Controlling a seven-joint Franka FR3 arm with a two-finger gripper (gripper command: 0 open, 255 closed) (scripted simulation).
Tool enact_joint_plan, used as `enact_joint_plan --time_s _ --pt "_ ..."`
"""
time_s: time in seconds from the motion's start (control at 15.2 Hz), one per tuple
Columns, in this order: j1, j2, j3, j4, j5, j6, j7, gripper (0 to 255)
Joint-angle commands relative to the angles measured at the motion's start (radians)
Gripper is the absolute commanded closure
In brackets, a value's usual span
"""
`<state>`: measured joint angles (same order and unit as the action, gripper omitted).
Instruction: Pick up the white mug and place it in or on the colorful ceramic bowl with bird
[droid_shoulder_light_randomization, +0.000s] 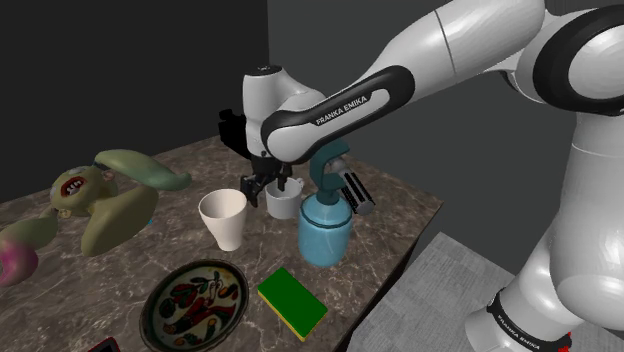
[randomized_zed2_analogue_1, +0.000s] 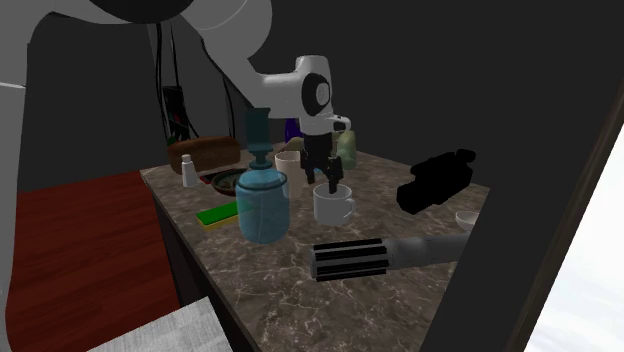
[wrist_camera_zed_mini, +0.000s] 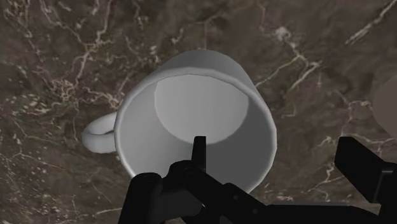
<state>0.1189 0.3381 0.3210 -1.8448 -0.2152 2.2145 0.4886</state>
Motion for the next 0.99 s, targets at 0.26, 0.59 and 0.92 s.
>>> enact_joint_plan --time_s 0.26,0.59,0.92 --pt "0.001 0.022 -0.004 -0.007 -0.005 -0.004 0.0 0" --pt "0.008 0.036 -0.003 0.024 -0.007 -0.023 0.004 255" --pt "0.001 0.022 -0.004 -0.007 -0.005 -0.004 0.0 255"
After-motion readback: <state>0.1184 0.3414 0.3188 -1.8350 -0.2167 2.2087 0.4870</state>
